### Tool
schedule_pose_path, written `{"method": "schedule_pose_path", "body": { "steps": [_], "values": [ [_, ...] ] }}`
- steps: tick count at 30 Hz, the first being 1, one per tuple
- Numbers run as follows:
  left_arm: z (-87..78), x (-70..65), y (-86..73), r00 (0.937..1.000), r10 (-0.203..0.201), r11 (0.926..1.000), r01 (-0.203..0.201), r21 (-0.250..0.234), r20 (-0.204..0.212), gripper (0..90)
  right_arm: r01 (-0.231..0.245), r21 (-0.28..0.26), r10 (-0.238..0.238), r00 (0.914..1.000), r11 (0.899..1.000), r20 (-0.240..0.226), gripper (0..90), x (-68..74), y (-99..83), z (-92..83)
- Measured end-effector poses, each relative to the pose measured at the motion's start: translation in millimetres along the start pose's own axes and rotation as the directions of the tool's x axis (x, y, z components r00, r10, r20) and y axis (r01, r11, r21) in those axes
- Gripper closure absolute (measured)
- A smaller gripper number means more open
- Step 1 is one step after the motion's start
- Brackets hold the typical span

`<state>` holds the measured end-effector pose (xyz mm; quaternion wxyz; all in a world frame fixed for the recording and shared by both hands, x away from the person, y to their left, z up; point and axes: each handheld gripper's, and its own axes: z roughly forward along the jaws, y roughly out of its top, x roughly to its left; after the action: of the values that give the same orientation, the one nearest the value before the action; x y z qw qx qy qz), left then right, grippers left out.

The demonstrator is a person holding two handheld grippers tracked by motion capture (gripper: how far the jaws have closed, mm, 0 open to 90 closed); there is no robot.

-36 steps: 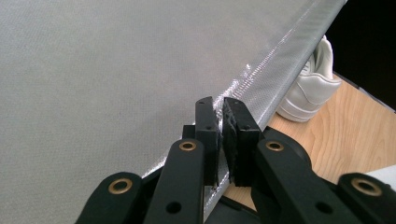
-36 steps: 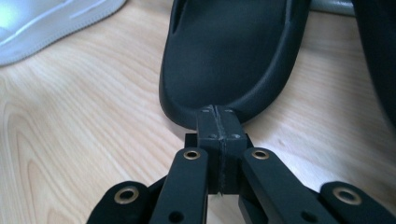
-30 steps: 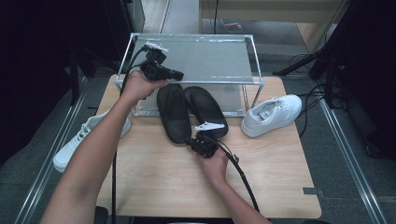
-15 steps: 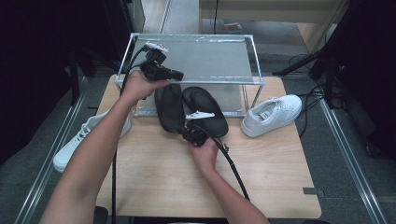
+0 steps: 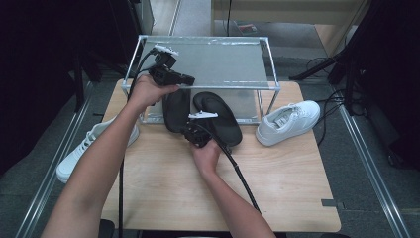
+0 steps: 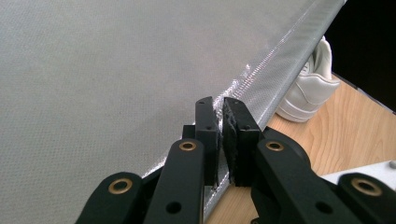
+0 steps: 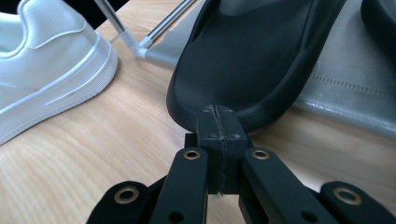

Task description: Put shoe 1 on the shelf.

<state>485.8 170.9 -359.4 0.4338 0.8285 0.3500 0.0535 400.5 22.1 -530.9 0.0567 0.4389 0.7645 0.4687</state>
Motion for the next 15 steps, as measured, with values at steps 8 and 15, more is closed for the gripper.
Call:
{"method": "schedule_pose_path", "body": {
  "steps": [8, 15],
  "values": [
    [0.0, 0.2, 0.0, 1.0, 0.0, 1.0, 0.0, 0.0, 0.0, 85.5, 0.004, 0.005, -0.004, 0.9999, 1.0, -0.01, 90.0, 2.1, 4.3, 7.3],
    [0.1, -0.2, 0.0, 1.0, 0.001, 1.0, -0.001, -0.001, 0.0, 85.5, 0.002, 0.039, -0.001, 0.9997, 0.999, -0.025, 90.0, 1.1, 7.6, 6.1]
  ]
}}
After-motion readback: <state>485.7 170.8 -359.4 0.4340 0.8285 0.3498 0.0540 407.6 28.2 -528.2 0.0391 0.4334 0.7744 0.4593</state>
